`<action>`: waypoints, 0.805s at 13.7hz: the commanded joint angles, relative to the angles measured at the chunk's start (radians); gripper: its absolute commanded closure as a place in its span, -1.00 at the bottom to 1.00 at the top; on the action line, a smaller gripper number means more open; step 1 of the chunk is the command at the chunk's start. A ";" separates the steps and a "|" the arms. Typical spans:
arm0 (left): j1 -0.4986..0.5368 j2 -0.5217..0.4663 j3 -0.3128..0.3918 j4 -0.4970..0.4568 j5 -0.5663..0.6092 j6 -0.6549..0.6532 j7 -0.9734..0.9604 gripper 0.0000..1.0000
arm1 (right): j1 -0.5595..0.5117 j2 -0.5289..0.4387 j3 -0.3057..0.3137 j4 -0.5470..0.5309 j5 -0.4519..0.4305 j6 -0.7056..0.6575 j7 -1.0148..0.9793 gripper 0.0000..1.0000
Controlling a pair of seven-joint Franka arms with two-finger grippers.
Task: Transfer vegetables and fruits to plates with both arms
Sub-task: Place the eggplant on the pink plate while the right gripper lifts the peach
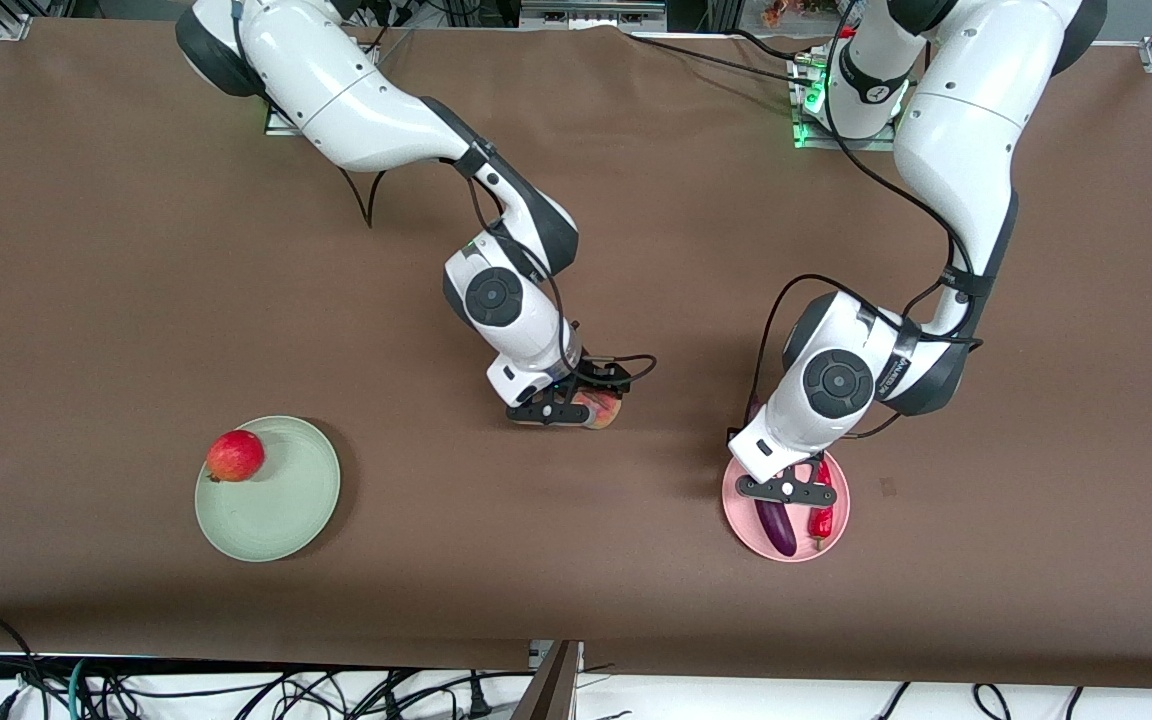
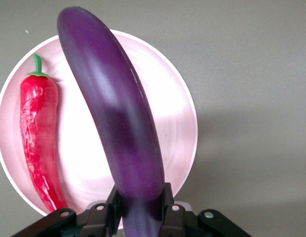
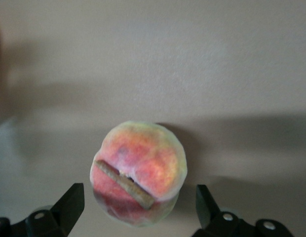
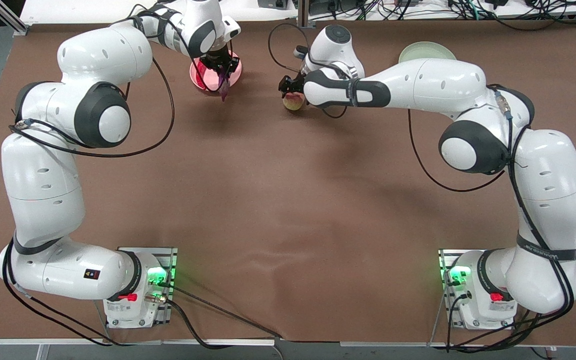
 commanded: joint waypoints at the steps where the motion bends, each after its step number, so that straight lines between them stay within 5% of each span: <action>1: -0.004 0.003 0.002 0.031 0.027 -0.013 0.015 0.11 | 0.030 0.017 -0.023 0.007 -0.018 0.019 0.015 -1.00; 3: 0.003 0.003 0.013 0.031 0.027 -0.013 0.015 -1.00 | 0.051 0.024 -0.042 0.007 -0.018 0.044 0.015 -1.00; 5: 0.016 -0.003 0.013 0.031 0.027 -0.014 0.015 -1.00 | 0.065 0.032 -0.056 0.007 -0.018 0.059 0.015 -0.88; 7: 0.022 -0.010 0.013 0.034 0.027 -0.019 0.015 -1.00 | 0.070 0.038 -0.064 0.005 -0.018 0.073 0.013 0.11; 8: 0.028 -0.015 0.013 0.035 0.027 -0.024 0.013 -1.00 | 0.070 0.038 -0.066 0.007 -0.019 0.073 0.006 0.39; 11: 0.042 -0.030 0.011 0.038 0.027 -0.054 0.013 -1.00 | 0.041 -0.001 -0.076 0.025 -0.044 -0.029 -0.013 0.46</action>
